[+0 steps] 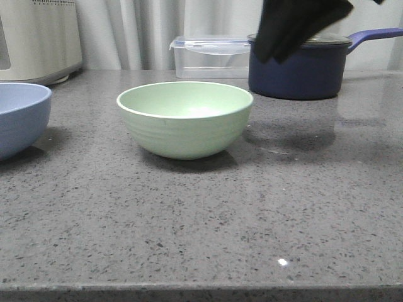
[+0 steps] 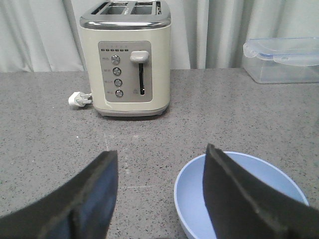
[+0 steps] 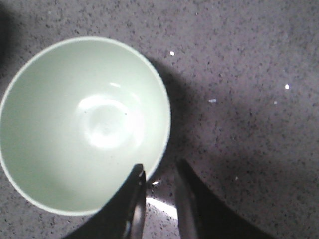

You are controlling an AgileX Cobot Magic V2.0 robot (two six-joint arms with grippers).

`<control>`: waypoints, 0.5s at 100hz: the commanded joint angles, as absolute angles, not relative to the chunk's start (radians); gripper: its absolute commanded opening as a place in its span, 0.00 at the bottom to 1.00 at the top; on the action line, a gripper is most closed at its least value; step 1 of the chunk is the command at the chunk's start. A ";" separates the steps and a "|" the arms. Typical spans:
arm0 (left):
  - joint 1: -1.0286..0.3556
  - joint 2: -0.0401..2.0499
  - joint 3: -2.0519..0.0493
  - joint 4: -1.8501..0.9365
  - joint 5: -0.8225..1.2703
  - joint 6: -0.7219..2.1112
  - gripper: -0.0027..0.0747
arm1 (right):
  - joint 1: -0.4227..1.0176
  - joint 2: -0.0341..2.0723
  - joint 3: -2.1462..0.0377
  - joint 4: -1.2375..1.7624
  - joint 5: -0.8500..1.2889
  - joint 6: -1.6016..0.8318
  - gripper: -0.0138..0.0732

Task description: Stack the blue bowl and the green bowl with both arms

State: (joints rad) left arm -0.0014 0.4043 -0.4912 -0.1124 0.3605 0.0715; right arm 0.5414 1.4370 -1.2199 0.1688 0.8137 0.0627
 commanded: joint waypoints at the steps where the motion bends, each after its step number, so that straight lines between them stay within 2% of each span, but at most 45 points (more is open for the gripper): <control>1: -0.002 0.416 -0.526 -0.123 0.280 0.063 0.53 | 0.541 1.395 -1.205 0.166 0.754 0.049 0.28; 10: -0.002 0.416 -0.526 -0.123 0.280 0.063 0.53 | 0.541 1.395 -1.164 0.166 0.733 0.049 0.17; 23: -0.002 0.416 -0.526 -0.123 0.280 0.063 0.53 | 0.541 1.395 -1.118 0.166 0.698 0.049 0.08; 50: -0.002 0.416 -0.526 -0.123 0.280 0.063 0.53 | 0.580 1.424 -1.081 0.167 0.645 0.049 0.08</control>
